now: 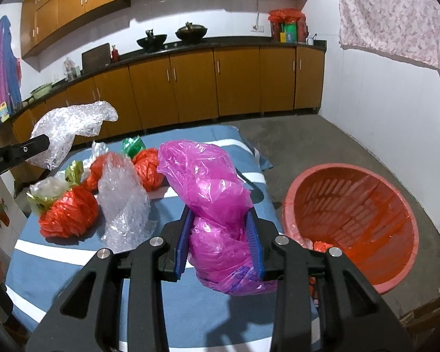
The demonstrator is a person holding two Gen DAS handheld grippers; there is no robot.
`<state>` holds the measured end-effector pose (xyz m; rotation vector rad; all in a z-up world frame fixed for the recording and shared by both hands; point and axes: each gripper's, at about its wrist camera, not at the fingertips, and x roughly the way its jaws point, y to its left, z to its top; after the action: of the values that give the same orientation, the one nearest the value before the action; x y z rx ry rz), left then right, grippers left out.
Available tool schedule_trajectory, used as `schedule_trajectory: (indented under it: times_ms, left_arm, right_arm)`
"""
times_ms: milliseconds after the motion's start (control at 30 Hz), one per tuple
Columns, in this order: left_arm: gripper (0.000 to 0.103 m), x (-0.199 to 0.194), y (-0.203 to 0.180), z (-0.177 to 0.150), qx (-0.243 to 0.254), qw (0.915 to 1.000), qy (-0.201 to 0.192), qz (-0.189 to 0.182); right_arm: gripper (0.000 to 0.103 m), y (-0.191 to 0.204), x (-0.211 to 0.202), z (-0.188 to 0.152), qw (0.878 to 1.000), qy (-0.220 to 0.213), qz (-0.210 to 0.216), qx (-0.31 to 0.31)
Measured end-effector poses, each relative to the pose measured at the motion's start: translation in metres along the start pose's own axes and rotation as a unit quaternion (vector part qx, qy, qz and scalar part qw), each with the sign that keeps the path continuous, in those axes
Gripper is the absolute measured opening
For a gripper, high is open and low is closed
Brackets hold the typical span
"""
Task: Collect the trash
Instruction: 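Lift the pink bag with the right gripper while the left gripper grasps the bubble wrap, then carry both bags over the basket and open both grippers to drop them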
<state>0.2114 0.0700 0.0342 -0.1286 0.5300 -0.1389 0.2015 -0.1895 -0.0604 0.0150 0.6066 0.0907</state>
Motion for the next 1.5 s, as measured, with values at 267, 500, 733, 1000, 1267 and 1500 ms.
schedule_trajectory:
  times_ms: [267, 500, 733, 1000, 1267, 1500]
  left_arm:
    - [0.006, -0.015, -0.038, 0.001, 0.024, 0.9989, -0.007, -0.038]
    - [0.006, -0.01, -0.083, -0.009, 0.051, 0.9953, 0.003, -0.083]
    - [0.006, 0.006, -0.133, -0.021, 0.074, 0.9895, 0.018, -0.123]
    - [0.006, 0.035, -0.18, -0.039, 0.101, 0.9813, 0.04, -0.159]
    - [0.006, 0.067, -0.217, -0.055, 0.125, 0.9727, 0.062, -0.185]
    - [0.006, 0.095, -0.239, -0.063, 0.136, 0.9666, 0.081, -0.201]
  right_arm:
    - [0.035, -0.022, -0.021, 0.003, 0.999, -0.018, -0.022, 0.017]
    - [0.035, -0.063, -0.035, 0.001, 0.996, -0.027, -0.067, 0.048]
    - [0.035, -0.106, -0.041, -0.003, 0.99, -0.03, -0.112, 0.085]
    - [0.035, -0.147, -0.041, -0.002, 0.981, -0.034, -0.143, 0.124]
    - [0.035, -0.171, -0.032, -0.003, 0.977, -0.036, -0.149, 0.149]
    - [0.035, -0.187, -0.021, -0.001, 0.973, -0.038, -0.146, 0.172]
